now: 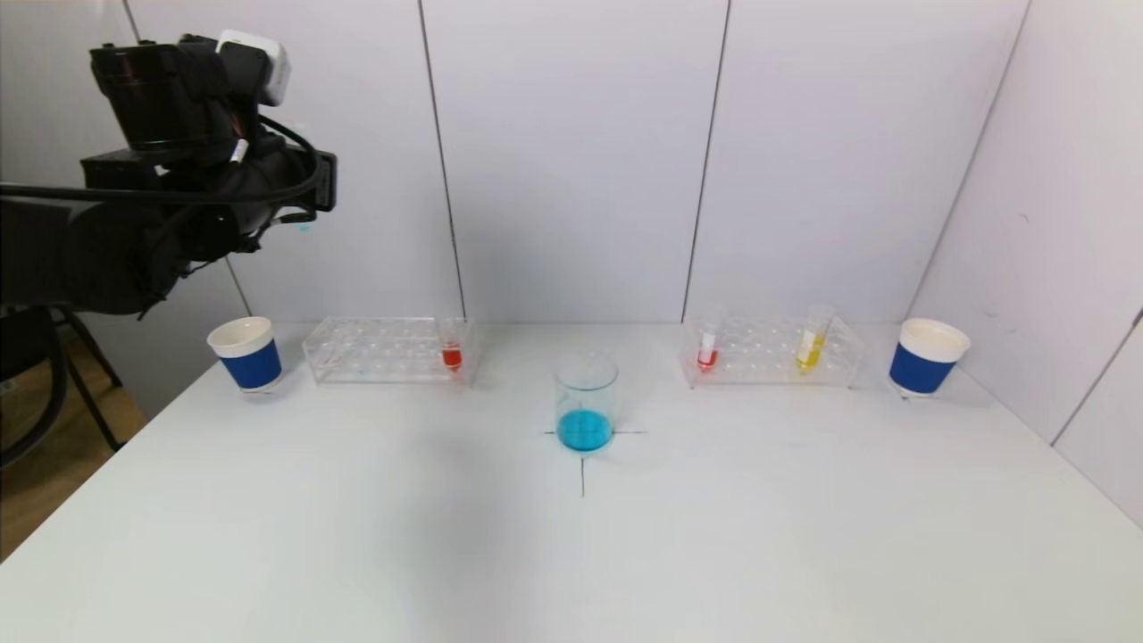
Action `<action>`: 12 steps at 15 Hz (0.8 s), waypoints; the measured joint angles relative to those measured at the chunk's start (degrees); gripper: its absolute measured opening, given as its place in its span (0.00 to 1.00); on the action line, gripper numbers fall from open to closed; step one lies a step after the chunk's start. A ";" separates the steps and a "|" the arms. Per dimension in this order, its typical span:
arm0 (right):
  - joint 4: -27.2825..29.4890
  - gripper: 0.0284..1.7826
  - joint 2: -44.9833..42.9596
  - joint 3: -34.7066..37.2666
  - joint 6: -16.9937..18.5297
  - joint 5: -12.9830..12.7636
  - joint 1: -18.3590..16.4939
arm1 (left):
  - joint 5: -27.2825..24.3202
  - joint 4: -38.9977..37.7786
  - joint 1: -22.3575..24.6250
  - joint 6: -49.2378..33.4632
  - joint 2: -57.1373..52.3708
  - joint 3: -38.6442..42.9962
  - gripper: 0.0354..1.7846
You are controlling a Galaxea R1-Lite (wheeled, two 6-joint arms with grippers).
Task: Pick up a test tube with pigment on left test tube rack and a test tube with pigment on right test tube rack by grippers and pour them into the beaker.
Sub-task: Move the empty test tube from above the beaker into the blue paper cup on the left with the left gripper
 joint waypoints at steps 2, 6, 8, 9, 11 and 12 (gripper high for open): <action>-0.02 0.99 0.00 0.00 0.00 0.00 0.00 | -0.44 -0.02 4.72 -1.38 -1.21 1.73 0.23; 0.00 0.99 0.00 0.00 0.00 0.00 0.00 | -4.02 -0.41 13.75 -3.64 -0.80 3.28 0.23; 0.00 0.99 0.00 0.02 -0.02 0.00 0.00 | -6.18 -0.74 16.97 -6.07 0.55 4.27 0.23; 0.00 0.99 0.00 0.05 -0.02 0.01 0.00 | -6.45 -0.83 18.19 -7.06 1.44 4.68 0.23; 0.00 0.99 0.00 0.05 0.00 0.01 0.00 | -6.57 -2.12 20.53 -9.37 3.78 5.75 0.23; -0.02 0.99 0.00 0.05 -0.02 0.01 0.00 | -6.57 -3.80 21.43 -9.84 4.99 6.23 0.23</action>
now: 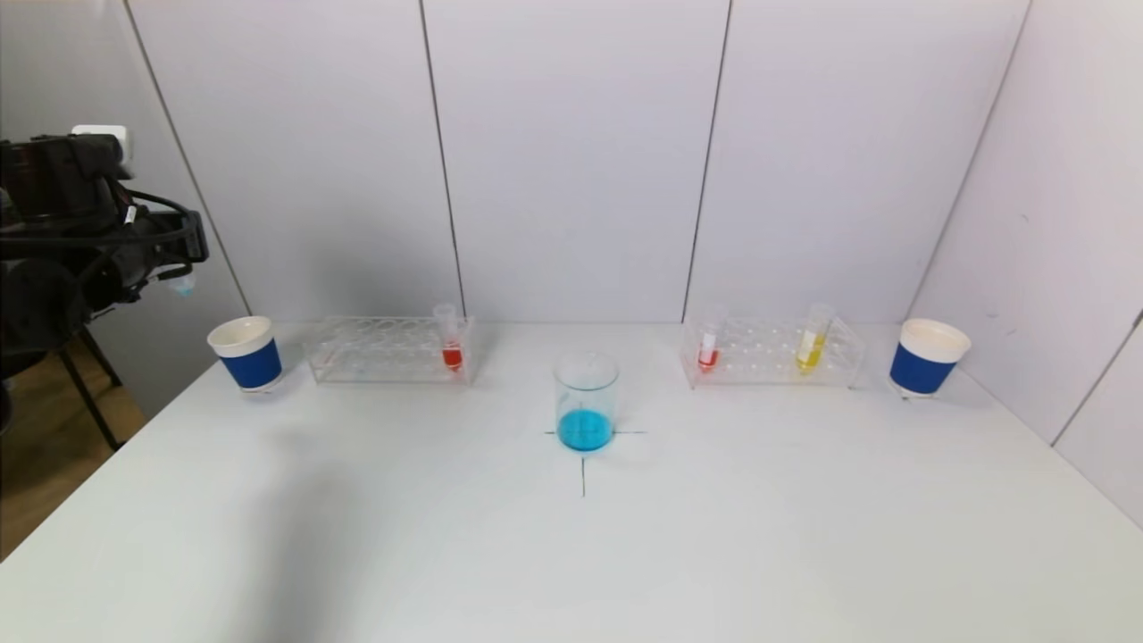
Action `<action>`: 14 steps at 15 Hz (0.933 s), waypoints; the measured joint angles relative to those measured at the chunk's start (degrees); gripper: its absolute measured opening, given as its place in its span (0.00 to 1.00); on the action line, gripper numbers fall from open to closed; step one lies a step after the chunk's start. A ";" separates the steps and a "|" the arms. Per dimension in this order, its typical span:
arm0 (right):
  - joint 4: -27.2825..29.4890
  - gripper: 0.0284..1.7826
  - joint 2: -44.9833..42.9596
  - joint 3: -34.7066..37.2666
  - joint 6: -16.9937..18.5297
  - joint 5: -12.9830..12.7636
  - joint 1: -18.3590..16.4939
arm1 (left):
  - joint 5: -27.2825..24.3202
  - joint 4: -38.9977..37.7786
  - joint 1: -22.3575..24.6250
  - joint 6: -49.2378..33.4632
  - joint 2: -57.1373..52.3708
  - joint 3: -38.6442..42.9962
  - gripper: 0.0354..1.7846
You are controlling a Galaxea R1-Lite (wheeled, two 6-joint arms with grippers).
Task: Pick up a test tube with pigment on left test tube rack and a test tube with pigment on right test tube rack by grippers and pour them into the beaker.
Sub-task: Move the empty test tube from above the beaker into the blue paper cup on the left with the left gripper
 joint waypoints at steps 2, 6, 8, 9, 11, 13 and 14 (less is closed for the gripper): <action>0.00 0.99 0.00 0.00 0.00 -0.01 0.00 | 0.00 -4.66 1.49 -0.11 2.62 1.27 0.23; 0.00 0.99 0.00 -0.02 0.05 -0.01 0.00 | -1.97 -10.06 3.64 -0.34 7.34 2.72 0.23; 0.00 0.99 0.00 -0.02 0.02 -0.01 0.00 | -4.35 -10.25 4.08 -0.39 8.98 2.76 0.23; 0.00 0.99 0.00 -0.02 0.02 -0.01 0.00 | -5.47 -10.28 4.19 -0.30 9.57 2.69 0.23; 0.02 0.99 0.00 -0.02 0.02 -0.01 0.00 | -6.83 -10.25 4.22 -0.33 10.36 2.30 0.23; 0.00 0.99 0.00 -0.05 0.02 0.00 0.00 | -6.94 -10.30 4.00 -0.28 11.14 2.17 0.23; 0.00 0.99 0.00 -0.05 0.02 -0.01 0.00 | -6.91 -10.39 4.00 -0.30 11.61 2.08 0.23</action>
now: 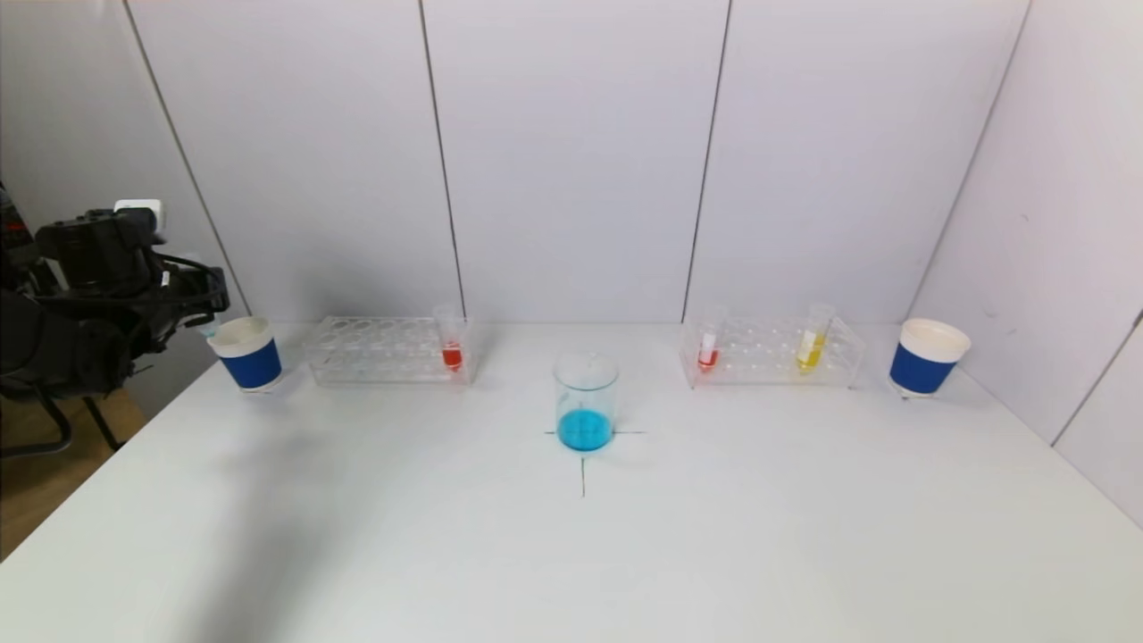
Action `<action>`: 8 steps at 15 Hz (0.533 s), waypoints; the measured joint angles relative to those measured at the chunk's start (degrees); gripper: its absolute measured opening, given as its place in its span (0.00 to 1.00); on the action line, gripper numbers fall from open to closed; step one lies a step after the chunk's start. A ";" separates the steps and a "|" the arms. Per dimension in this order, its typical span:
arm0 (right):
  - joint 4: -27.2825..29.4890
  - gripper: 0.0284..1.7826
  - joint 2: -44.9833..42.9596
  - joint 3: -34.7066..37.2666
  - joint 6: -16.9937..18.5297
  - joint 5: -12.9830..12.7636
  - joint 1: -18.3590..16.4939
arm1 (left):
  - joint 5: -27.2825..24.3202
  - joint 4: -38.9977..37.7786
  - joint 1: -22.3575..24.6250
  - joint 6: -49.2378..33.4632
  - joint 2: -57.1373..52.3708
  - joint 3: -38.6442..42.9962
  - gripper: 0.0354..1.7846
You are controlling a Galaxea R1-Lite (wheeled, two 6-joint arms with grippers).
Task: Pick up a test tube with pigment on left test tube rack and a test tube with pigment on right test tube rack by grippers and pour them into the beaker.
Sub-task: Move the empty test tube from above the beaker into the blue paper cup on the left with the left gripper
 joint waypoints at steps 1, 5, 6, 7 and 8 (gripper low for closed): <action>0.00 0.99 0.00 0.00 -0.02 0.01 0.00 | -0.05 -0.77 -0.05 0.05 0.72 -0.16 0.23; 0.02 0.99 0.00 0.00 0.00 0.00 0.00 | -0.02 -4.58 -0.09 0.13 5.13 -2.67 0.23; 0.02 0.99 0.00 0.02 0.00 0.01 0.00 | -0.02 -4.74 -0.06 0.13 6.36 -3.58 0.23; 0.00 0.99 0.00 0.02 0.00 0.00 0.00 | -0.02 -4.74 -0.06 0.11 7.39 -4.27 0.23; 0.00 0.99 0.00 0.02 0.00 0.00 0.00 | -0.05 -4.74 -0.09 0.16 8.35 -4.77 0.23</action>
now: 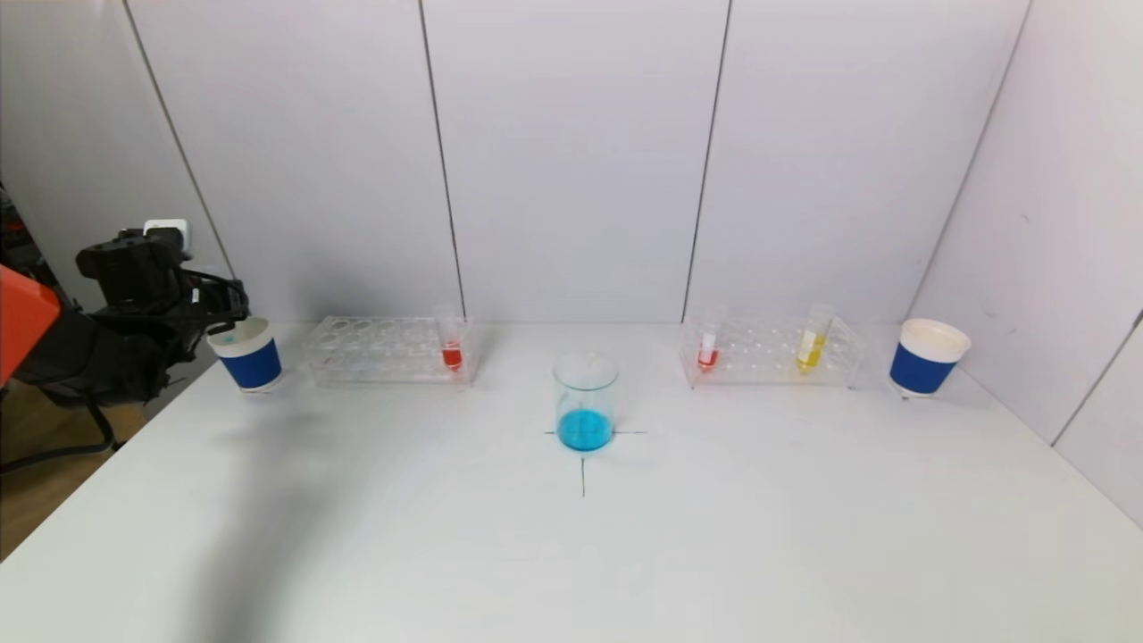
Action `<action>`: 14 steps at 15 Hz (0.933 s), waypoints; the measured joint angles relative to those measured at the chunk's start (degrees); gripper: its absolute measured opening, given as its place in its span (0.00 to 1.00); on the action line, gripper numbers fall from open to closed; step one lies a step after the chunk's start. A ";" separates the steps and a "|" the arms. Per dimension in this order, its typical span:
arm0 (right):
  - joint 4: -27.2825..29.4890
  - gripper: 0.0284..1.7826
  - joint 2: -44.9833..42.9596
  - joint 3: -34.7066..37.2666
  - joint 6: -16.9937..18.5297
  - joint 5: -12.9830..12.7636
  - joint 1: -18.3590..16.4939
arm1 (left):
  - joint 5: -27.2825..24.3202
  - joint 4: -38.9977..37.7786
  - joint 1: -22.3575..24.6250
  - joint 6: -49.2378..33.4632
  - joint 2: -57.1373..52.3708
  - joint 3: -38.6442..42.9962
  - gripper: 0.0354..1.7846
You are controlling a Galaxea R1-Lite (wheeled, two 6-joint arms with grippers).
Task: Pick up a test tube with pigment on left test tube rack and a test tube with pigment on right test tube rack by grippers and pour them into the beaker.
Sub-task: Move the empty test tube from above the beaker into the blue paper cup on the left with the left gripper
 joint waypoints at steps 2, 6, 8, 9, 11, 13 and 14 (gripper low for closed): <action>0.00 0.99 0.00 0.00 -0.02 0.01 0.00 | -0.01 -0.16 0.00 0.02 1.77 -0.77 0.23; 0.02 0.99 0.00 0.00 0.00 0.00 0.00 | -0.54 -0.27 0.02 -0.18 3.78 -0.60 0.23; 0.00 0.99 0.00 0.00 0.00 0.00 0.00 | -1.44 -0.28 0.02 -0.20 3.95 -0.30 0.23; 0.00 0.99 0.00 0.00 -0.05 0.00 0.00 | -1.49 -0.28 0.02 -0.22 3.95 -0.11 0.23; 0.00 0.99 0.00 0.00 0.00 0.00 0.00 | -1.52 -0.27 0.00 -0.22 3.95 0.20 0.23; 0.02 0.99 0.00 0.00 0.00 0.01 0.00 | -1.52 -0.28 0.02 -0.24 3.94 0.37 0.23; 0.02 0.99 0.00 0.00 -0.02 0.00 0.00 | -1.52 -0.28 0.00 -0.24 3.89 0.37 0.23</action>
